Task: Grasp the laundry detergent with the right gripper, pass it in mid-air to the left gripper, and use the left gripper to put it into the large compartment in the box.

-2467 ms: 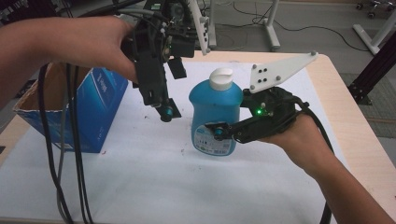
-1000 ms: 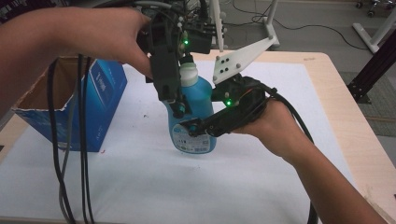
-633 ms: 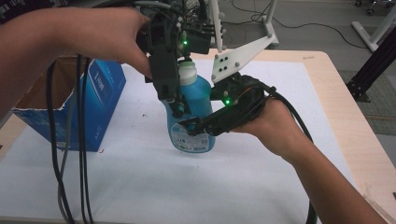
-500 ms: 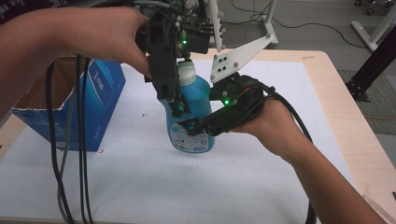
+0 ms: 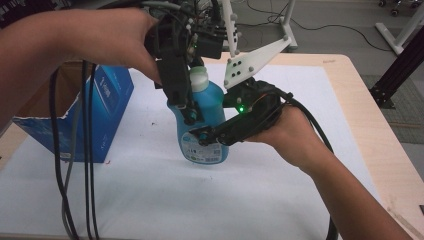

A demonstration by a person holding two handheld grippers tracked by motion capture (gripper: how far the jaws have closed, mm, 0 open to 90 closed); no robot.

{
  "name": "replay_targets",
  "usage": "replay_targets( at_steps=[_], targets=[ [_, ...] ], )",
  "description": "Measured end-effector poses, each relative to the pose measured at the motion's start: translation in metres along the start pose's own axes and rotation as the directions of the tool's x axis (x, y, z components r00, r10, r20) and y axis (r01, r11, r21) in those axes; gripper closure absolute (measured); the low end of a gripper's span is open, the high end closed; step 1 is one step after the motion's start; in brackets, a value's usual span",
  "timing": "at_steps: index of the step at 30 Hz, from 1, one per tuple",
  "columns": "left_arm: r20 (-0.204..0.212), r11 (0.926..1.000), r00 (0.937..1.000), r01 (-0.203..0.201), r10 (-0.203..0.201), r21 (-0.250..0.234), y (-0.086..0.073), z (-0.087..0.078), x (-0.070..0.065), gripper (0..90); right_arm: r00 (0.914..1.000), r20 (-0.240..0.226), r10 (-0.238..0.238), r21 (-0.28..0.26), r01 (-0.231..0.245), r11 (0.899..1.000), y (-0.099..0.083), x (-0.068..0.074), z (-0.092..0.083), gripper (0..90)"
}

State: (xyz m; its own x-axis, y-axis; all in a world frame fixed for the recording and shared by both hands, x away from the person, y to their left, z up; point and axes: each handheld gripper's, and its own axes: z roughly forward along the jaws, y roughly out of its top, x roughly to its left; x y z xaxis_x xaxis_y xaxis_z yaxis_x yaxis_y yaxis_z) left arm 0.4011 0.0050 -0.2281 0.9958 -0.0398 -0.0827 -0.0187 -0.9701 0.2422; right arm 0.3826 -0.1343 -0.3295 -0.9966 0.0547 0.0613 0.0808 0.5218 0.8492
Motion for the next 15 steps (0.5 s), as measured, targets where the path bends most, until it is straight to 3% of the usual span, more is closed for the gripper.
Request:
replay_targets(
  at_steps=[15],
  targets=[
    [0.009,0.9997,0.9997,-0.022,0.022,-0.010,-0.0009,-0.0004,-0.0013,37.4,1.0000,0.002,-0.005,-0.001,0.005,1.000,0.0000,0.0002,0.0006,46.0]
  ],
)
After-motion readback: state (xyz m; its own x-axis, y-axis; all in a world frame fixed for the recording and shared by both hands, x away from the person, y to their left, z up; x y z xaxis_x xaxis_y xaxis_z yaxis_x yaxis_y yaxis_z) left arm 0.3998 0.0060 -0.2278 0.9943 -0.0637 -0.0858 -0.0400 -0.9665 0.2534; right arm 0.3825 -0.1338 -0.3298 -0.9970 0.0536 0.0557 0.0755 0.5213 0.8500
